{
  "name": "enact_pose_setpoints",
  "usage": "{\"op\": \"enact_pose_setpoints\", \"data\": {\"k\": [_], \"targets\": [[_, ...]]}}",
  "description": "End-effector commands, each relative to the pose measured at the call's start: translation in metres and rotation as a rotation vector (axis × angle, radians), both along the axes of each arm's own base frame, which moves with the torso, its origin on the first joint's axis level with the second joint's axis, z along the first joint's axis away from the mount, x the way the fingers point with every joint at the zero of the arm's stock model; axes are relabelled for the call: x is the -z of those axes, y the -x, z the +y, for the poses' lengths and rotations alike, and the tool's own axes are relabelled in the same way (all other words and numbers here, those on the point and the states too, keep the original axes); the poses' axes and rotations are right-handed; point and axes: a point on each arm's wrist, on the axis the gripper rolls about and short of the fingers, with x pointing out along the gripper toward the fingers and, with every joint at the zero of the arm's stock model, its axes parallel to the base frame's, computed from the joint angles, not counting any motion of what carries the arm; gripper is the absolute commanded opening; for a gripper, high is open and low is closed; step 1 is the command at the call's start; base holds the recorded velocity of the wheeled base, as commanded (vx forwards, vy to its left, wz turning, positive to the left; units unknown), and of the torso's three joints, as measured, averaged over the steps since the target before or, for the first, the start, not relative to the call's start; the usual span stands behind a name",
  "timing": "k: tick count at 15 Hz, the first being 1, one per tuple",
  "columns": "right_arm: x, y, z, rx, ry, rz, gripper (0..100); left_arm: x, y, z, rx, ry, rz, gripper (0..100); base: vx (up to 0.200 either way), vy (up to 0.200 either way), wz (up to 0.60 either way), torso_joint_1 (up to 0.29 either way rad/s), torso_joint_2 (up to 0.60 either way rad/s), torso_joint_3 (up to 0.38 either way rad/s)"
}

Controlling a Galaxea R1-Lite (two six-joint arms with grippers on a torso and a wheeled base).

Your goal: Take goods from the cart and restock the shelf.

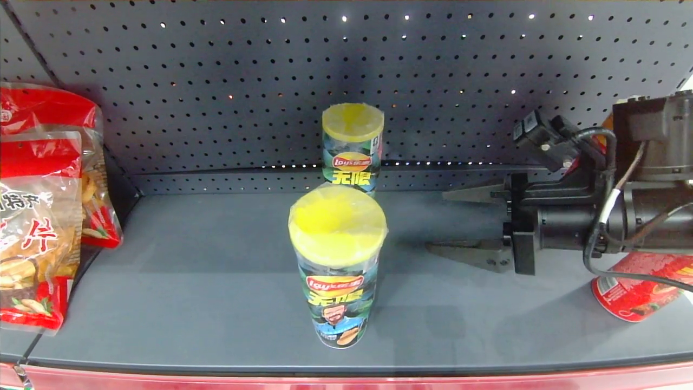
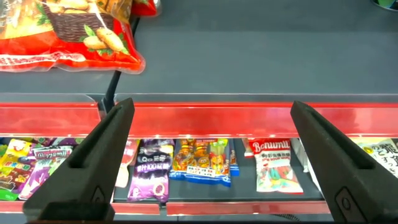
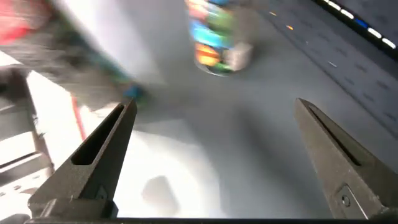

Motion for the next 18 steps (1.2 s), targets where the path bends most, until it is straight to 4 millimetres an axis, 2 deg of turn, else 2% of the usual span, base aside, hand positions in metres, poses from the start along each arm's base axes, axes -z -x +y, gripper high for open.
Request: {"op": "enact_pose_setpoints", "data": {"k": [1,3,4,6,7,14,18], "targets": [[-0.008,0.017,0.010,-0.068,-0.017,-0.026,100,0.000,0.000,0.000,0.000,0.000,0.001,100,0.000,0.000,0.00,0.000,0.00,0.000],[-0.009,0.023,0.015,-0.097,-0.020,-0.028,100,0.000,0.000,0.000,0.000,0.000,0.003,100,0.000,0.000,0.00,0.000,0.00,0.000],[-0.010,0.033,0.028,-0.157,-0.027,-0.023,100,0.000,0.000,0.000,0.000,0.000,0.001,100,0.000,0.000,0.00,0.000,0.00,0.000],[-0.009,0.038,0.037,-0.196,-0.025,-0.019,100,0.000,0.000,0.000,-0.001,0.000,0.003,100,0.000,0.000,0.00,0.000,0.00,0.000],[-0.008,0.039,0.038,-0.203,-0.023,-0.016,100,0.000,0.000,0.000,0.000,0.000,0.003,100,0.000,0.000,0.00,0.000,0.00,0.000],[-0.002,0.034,0.082,-0.310,-0.009,-0.010,100,0.000,0.000,0.000,-0.001,0.000,0.003,100,0.000,0.000,0.00,0.000,0.00,0.000],[-0.001,0.035,0.096,-0.344,-0.013,-0.014,100,0.000,0.000,0.000,-0.001,0.000,0.001,100,0.000,0.000,0.00,0.000,0.00,0.000]]}}
